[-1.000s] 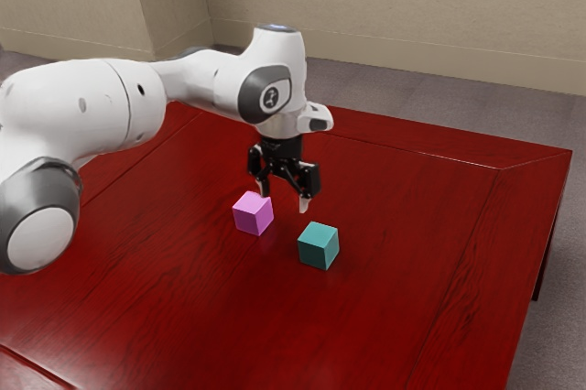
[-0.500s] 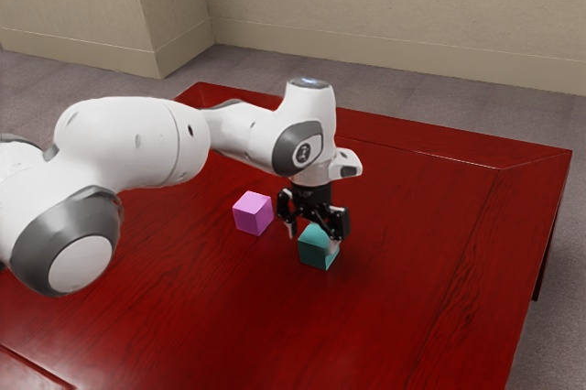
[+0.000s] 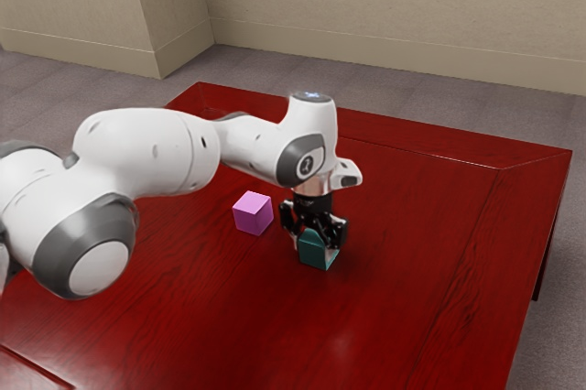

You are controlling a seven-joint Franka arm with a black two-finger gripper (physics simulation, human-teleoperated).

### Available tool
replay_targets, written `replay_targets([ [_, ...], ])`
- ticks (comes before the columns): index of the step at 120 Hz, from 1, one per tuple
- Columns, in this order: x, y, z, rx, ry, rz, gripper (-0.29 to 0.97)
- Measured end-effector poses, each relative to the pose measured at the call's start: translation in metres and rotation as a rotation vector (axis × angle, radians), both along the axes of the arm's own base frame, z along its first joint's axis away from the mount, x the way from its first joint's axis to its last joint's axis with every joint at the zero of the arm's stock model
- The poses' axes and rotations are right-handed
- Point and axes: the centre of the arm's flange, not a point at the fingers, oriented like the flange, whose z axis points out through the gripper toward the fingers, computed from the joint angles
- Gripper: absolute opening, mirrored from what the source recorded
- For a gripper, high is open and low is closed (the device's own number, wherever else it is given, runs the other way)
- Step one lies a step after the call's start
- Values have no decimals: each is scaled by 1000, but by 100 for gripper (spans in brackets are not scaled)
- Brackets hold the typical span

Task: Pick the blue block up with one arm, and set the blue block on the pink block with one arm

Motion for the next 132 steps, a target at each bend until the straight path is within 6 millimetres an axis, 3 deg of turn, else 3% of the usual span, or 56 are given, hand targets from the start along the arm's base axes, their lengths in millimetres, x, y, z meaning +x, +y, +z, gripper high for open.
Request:
replay_targets([
  [46,8,3,20,7,-46,4,35],
  [68,10,18,67,10,-99,12,29],
  [78,11,35,101,20,-132,21,29],
  [86,12,52,113,34,-139,34,29],
  [117,22,128,111,49,-116,103,28],
  [132,23,148,109,52,-104,108,28],
])
